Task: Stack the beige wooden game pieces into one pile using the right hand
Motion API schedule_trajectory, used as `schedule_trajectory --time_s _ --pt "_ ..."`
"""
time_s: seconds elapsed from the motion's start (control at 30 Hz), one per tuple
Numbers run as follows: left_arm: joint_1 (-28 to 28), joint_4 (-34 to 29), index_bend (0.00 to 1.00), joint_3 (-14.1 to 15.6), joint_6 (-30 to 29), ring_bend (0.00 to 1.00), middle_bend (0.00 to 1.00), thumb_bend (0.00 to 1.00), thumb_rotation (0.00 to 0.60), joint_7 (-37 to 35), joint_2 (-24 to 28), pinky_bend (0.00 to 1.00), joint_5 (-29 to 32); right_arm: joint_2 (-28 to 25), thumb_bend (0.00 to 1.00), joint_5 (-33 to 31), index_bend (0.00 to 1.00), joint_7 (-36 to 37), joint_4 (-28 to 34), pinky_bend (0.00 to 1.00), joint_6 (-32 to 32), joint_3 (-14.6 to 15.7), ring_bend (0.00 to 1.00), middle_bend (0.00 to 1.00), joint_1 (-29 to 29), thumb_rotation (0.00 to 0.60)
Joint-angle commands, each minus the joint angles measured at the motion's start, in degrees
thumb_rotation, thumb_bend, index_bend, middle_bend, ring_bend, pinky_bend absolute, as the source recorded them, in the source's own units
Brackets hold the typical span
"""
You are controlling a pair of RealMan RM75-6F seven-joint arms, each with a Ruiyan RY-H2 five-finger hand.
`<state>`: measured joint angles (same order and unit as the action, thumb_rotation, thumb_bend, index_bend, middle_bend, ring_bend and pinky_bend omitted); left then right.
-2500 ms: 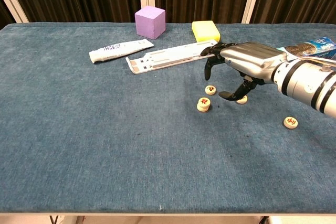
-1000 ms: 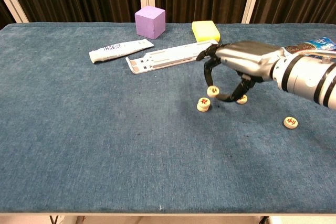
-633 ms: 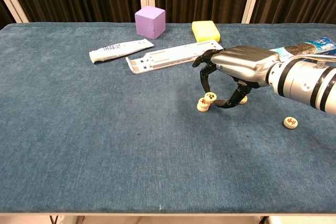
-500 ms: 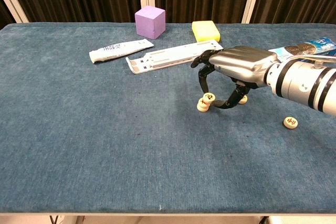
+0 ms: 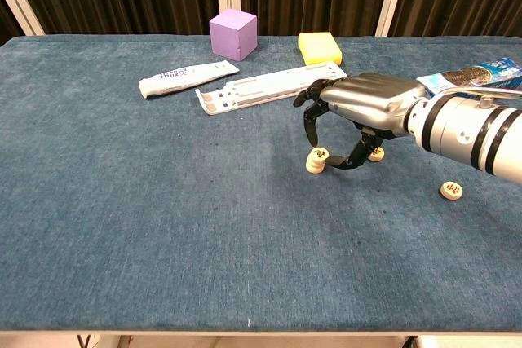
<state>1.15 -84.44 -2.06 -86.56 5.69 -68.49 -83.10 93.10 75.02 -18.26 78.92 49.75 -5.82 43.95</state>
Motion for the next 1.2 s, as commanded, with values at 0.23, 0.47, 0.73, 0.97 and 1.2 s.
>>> schedule_trajectory --time_s 0.23,0.47,0.73,0.97,1.2 --pt "0.2 0.1 0.18 0.0 0.1 0.08 0.14 0.00 0.600 0.0 -0.1 0.00 -0.2 -3.4 0.48 0.2 0.47 -0.5 2.1 0.14 3.3 0.6 0.08 0.17 -2.3 0.600" --pt "0.5 0.0 0.18 0.0 0.4 0.08 0.14 0.00 0.600 0.2 -0.3 0.00 -0.5 -4.6 0.48 -4.0 0.47 -2.6 0.6 0.14 1.5 1.7 0.08 0.17 -3.6 0.600" --pt "0.3 -0.5 0.18 -0.1 0.1 0.08 0.14 0.00 0.600 0.6 0.0 0.00 -0.3 -3.3 0.48 -4.8 0.46 -2.1 -2.0 0.14 0.4 1.7 0.08 0.17 -3.6 0.600" --pt "0.3 -0.7 0.18 0.0 0.2 0.08 0.14 0.00 0.600 0.9 0.1 0.00 -0.2 -2.4 0.48 -4.9 0.48 -1.7 -3.8 0.14 -0.3 1.5 0.08 0.17 -3.3 0.600" --pt "0.3 -0.7 0.18 -0.1 0.3 0.08 0.14 0.00 0.600 0.9 0.1 0.00 -0.1 -2.0 0.48 -4.8 0.52 -1.1 -4.7 0.14 -0.7 1.4 0.08 0.17 -3.2 0.600"
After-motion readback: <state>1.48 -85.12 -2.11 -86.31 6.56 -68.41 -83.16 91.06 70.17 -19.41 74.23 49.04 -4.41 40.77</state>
